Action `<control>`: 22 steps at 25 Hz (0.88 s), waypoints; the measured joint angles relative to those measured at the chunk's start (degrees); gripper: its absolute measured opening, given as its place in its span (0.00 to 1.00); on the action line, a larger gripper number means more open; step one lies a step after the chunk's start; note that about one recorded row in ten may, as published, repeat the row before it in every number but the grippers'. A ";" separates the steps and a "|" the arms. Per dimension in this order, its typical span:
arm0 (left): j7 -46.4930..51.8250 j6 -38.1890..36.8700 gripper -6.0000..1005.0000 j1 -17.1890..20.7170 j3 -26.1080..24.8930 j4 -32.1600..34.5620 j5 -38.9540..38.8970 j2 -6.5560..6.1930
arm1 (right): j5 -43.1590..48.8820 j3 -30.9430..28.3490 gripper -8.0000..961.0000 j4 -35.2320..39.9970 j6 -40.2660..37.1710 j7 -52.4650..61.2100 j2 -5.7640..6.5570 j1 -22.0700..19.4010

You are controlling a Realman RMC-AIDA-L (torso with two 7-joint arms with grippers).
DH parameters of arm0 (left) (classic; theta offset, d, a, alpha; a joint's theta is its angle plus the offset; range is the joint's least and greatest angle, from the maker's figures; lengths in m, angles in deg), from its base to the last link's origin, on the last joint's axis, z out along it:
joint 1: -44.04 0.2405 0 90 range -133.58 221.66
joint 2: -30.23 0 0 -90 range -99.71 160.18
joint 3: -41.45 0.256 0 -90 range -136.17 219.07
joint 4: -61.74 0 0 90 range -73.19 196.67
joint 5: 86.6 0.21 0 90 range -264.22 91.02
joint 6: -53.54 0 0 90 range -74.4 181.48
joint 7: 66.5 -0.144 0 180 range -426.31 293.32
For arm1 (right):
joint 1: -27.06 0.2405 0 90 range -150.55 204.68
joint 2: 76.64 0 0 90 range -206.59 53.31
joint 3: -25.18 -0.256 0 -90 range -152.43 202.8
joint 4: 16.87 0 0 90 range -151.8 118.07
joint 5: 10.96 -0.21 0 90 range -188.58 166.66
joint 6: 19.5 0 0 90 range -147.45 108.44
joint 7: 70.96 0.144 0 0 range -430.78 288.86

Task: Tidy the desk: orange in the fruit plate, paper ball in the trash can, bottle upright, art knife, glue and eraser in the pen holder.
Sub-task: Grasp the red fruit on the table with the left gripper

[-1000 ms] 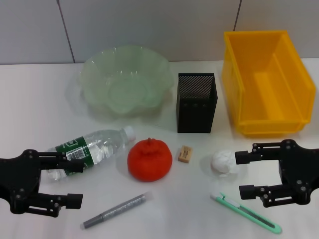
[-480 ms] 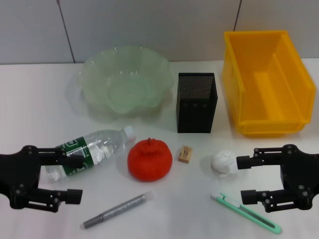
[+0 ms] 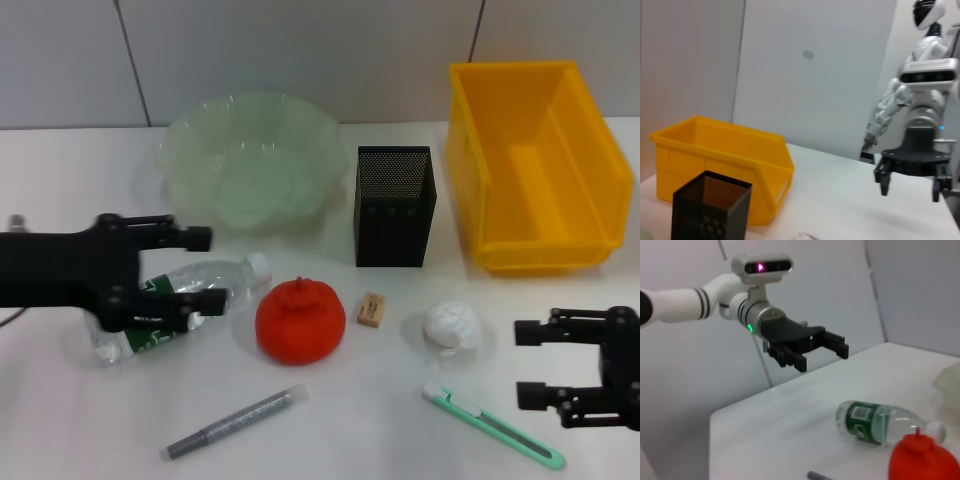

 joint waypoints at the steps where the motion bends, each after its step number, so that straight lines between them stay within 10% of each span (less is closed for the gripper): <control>1: -0.15 1.85 0.81 -0.61 0.41 0.08 0.18 1.08 | 0.03 -0.69 0.77 -0.02 -0.12 -0.29 0.00 -0.33; 2: -0.79 5.83 0.81 -1.61 1.95 -0.11 0.96 3.40 | 0.07 -1.20 0.77 -0.04 -0.32 -0.61 0.00 -0.63; 7: -1.08 16.24 0.81 -2.42 7.30 -1.90 0.93 6.47 | 1.85 -1.66 0.77 0.25 -1.00 -0.74 0.06 -1.06; 22: -19.08 34.60 0.81 -4.99 9.60 -22.68 -7.05 6.82 | 3.79 -1.70 0.77 0.43 -3.42 1.11 0.38 -0.39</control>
